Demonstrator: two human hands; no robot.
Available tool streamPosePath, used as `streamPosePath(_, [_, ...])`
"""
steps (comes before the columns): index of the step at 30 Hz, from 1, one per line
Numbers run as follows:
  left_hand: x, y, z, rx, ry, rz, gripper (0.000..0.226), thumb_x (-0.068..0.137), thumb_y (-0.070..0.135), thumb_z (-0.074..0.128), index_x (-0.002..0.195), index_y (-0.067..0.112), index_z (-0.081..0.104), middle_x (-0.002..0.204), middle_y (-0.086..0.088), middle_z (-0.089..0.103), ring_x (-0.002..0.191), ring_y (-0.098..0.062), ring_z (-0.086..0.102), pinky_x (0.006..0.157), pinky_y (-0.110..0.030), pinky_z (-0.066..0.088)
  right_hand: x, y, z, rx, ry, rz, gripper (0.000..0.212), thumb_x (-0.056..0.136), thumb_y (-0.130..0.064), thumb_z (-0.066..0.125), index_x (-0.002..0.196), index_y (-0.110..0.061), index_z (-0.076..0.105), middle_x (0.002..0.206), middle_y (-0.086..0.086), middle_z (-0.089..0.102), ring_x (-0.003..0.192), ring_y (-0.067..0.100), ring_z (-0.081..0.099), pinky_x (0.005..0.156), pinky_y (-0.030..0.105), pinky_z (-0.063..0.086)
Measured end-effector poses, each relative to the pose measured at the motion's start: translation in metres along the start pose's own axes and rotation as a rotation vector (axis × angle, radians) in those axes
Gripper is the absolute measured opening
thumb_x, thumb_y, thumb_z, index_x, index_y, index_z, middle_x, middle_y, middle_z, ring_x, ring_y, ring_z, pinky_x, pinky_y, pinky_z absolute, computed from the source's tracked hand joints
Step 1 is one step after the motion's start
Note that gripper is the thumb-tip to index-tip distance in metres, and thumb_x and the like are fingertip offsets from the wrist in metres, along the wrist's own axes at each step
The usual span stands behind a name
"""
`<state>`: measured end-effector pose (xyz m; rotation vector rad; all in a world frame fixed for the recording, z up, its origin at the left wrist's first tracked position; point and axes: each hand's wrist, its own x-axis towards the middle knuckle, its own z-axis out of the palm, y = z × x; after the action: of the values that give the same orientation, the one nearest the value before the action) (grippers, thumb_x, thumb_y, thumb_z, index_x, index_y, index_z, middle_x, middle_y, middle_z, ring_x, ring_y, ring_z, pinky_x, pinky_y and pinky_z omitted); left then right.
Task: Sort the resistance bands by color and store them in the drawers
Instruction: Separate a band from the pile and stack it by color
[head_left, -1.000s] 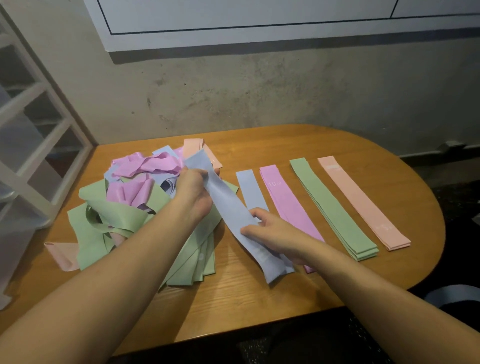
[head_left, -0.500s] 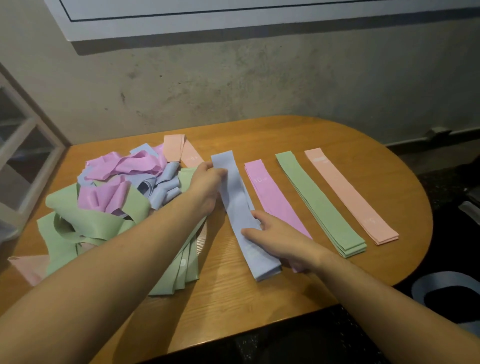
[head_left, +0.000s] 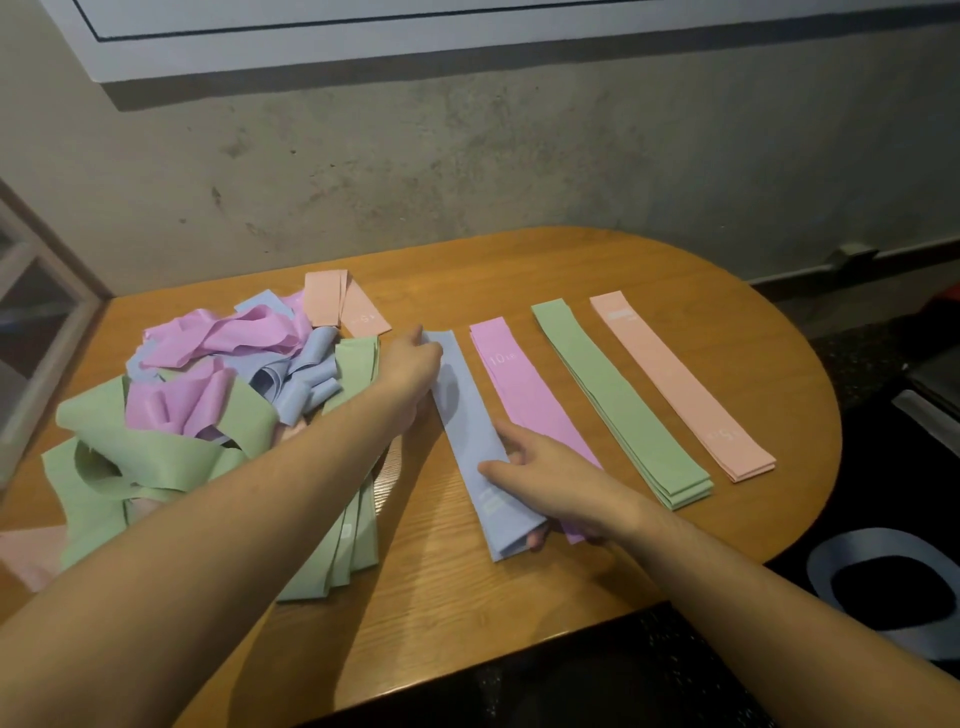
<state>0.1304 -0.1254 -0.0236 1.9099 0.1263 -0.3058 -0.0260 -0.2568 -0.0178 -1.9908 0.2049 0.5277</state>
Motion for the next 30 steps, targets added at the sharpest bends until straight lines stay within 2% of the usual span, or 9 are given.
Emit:
streamPosePath(4, [-0.010, 0.001, -0.001, 0.009, -0.029, -0.003, 0.056, 0.103, 0.019, 0.044, 0.157, 0.016, 0.029, 0.162, -0.005, 0.031, 0.147, -0.027, 0.030, 0.113, -0.038, 0.030, -0.002, -0.001, 0.002, -0.008, 0.001, 0.052, 0.065, 0.102, -0.037, 0.055, 0.157, -0.033, 0.021, 0.131, -0.004, 0.048, 0.093, 0.023, 0.067, 0.059, 0.033, 0.062])
streamPosePath(7, [-0.020, -0.003, -0.001, 0.039, -0.065, 0.044, 0.057, 0.103, 0.020, 0.045, 0.158, 0.019, 0.029, 0.164, -0.001, 0.027, 0.150, -0.024, 0.027, 0.116, -0.040, 0.028, -0.004, 0.000, 0.003, -0.052, 0.009, 0.066, 0.068, 0.101, -0.040, 0.055, 0.158, -0.036, 0.018, 0.143, -0.004, 0.043, 0.085, 0.023, 0.071, 0.055, 0.028, 0.060])
streamPosePath(10, [-0.033, -0.010, -0.003, 0.079, -0.096, 0.100, 0.052, 0.103, 0.021, 0.045, 0.155, 0.025, 0.036, 0.163, 0.001, 0.028, 0.148, -0.022, 0.029, 0.106, -0.032, 0.034, -0.009, 0.001, 0.003, -0.072, 0.007, 0.053, 0.064, 0.100, -0.041, 0.054, 0.155, -0.040, 0.023, 0.151, -0.004, 0.040, 0.069, 0.022, 0.074, 0.052, 0.027, 0.058])
streamPosePath(15, [-0.066, -0.021, -0.006, 0.223, -0.137, 0.193, 0.043, 0.101, 0.013, 0.044, 0.142, 0.023, 0.053, 0.149, -0.009, 0.049, 0.137, -0.037, 0.044, 0.108, -0.045, 0.041, -0.018, -0.003, 0.003, -0.185, 0.047, 0.030, 0.052, 0.100, -0.046, 0.051, 0.148, -0.045, 0.031, 0.129, -0.007, 0.048, 0.047, 0.015, 0.066, 0.066, 0.037, 0.064])
streamPosePath(17, [-0.075, -0.025, -0.010, 0.239, -0.149, 0.204, 0.040, 0.100, 0.012, 0.044, 0.137, 0.022, 0.056, 0.137, -0.016, 0.058, 0.120, -0.042, 0.056, 0.096, -0.046, 0.048, -0.021, -0.005, 0.002, -0.256, 0.069, 0.013, 0.050, 0.100, -0.046, 0.050, 0.148, -0.044, 0.033, 0.132, -0.004, 0.049, 0.050, 0.016, 0.066, 0.063, 0.034, 0.063])
streamPosePath(20, [-0.084, -0.031, -0.014, 0.237, -0.169, 0.230, 0.032, 0.100, 0.012, 0.046, 0.126, 0.024, 0.062, 0.117, -0.011, 0.066, 0.082, -0.026, 0.063, 0.067, -0.028, 0.044, -0.024, -0.005, 0.002, -0.385, 0.094, -0.058, 0.053, 0.100, -0.044, 0.052, 0.149, -0.040, 0.034, 0.140, -0.005, 0.050, 0.076, 0.013, 0.065, 0.062, 0.029, 0.061])
streamPosePath(23, [-0.090, -0.039, -0.017, 0.267, -0.182, 0.263, 0.025, 0.100, 0.016, 0.049, 0.117, 0.026, 0.063, 0.096, -0.015, 0.066, 0.056, -0.007, 0.050, 0.057, -0.024, 0.039, -0.026, 0.001, 0.004, -0.488, 0.116, -0.135, 0.060, 0.095, -0.047, 0.059, 0.150, -0.039, 0.035, 0.150, -0.007, 0.047, 0.119, 0.018, 0.060, 0.088, 0.035, 0.058])
streamPosePath(27, [-0.101, -0.050, -0.022, 0.376, -0.222, 0.357, 0.020, 0.100, 0.020, 0.052, 0.113, 0.032, 0.061, 0.096, -0.010, 0.062, 0.077, -0.017, 0.057, 0.072, -0.034, 0.049, -0.035, 0.002, 0.003, -0.648, 0.118, -0.173, 0.070, 0.088, -0.050, 0.065, 0.150, -0.039, 0.034, 0.150, -0.007, 0.040, 0.124, 0.018, 0.055, 0.095, 0.035, 0.052])
streamPosePath(30, [-0.111, -0.057, -0.028, 0.443, -0.268, 0.410, 0.020, 0.100, 0.021, 0.052, 0.112, 0.034, 0.061, 0.114, 0.007, 0.061, 0.102, -0.009, 0.057, 0.088, -0.025, 0.045, -0.042, 0.002, 0.002, -0.716, 0.077, -0.155, 0.077, 0.084, -0.052, 0.071, 0.150, -0.037, 0.034, 0.152, -0.008, 0.035, 0.123, 0.018, 0.054, 0.095, 0.035, 0.050])
